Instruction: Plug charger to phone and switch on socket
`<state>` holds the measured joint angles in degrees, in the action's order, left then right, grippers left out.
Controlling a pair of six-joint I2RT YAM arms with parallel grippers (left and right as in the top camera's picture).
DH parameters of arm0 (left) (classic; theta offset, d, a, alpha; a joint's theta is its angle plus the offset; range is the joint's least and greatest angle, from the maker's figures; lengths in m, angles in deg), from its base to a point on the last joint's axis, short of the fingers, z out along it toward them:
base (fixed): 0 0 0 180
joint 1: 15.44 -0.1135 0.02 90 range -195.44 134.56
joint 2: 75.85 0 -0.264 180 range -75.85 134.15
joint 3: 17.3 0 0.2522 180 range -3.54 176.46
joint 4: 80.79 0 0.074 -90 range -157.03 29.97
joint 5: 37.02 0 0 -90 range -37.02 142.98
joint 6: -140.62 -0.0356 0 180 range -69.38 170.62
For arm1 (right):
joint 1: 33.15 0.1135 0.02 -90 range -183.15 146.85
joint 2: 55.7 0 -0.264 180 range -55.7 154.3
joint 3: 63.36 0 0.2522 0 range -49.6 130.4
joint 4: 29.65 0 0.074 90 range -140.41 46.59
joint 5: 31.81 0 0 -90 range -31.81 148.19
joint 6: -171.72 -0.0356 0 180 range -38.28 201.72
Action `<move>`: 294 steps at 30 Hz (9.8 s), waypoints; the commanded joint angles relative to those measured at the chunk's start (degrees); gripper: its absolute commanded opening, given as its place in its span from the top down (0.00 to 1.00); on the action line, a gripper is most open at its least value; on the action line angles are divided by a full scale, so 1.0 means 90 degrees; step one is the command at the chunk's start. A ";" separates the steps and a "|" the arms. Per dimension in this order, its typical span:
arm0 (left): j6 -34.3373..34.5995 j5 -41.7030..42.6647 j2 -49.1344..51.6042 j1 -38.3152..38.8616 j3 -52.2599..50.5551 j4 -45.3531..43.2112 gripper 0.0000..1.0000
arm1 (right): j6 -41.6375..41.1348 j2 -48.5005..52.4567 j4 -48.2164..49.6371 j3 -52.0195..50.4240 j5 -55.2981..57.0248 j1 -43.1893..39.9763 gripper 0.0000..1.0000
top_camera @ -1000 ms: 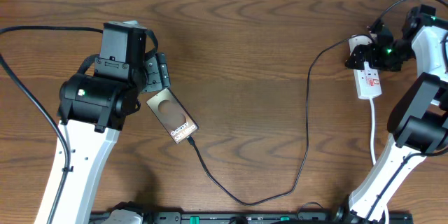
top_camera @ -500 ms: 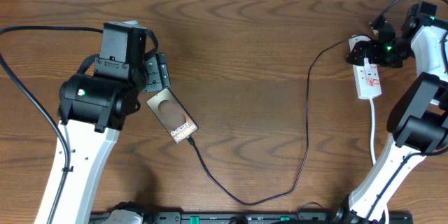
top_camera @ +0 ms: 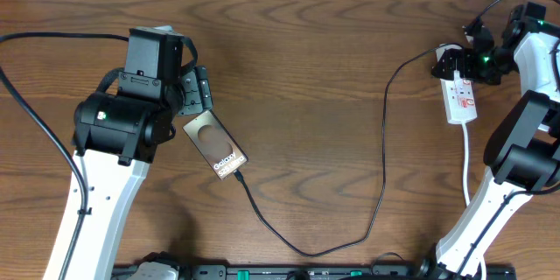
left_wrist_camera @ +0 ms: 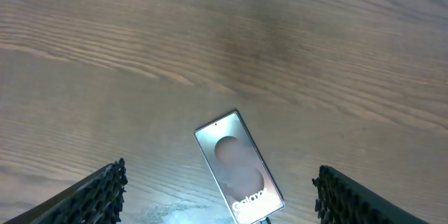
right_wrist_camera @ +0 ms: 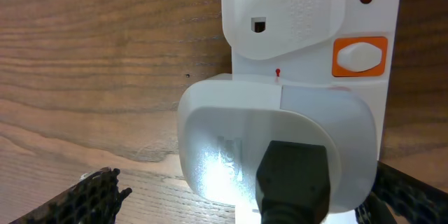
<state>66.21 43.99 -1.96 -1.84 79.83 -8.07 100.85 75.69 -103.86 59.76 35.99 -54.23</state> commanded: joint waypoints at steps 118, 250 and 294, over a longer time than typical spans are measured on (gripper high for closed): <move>-0.0036 -0.0102 0.0019 0.0015 0.0107 0.0017 0.15 | -0.2011 -0.0085 0.0738 -0.1360 -0.0986 0.0588 0.01; -0.0039 0.0454 -0.8204 -0.1202 -0.9151 -0.7094 0.15 | -0.3672 -0.7640 -0.2574 -0.1154 0.1906 0.0245 0.01; -0.2205 0.1596 -0.8184 -0.1331 -0.9238 -0.6132 0.15 | -0.3672 -0.7640 -0.2572 -0.1154 0.1906 0.0245 0.01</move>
<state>47.33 56.77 -75.27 -13.53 -2.42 -65.34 68.46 7.02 -126.96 49.18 53.48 -52.02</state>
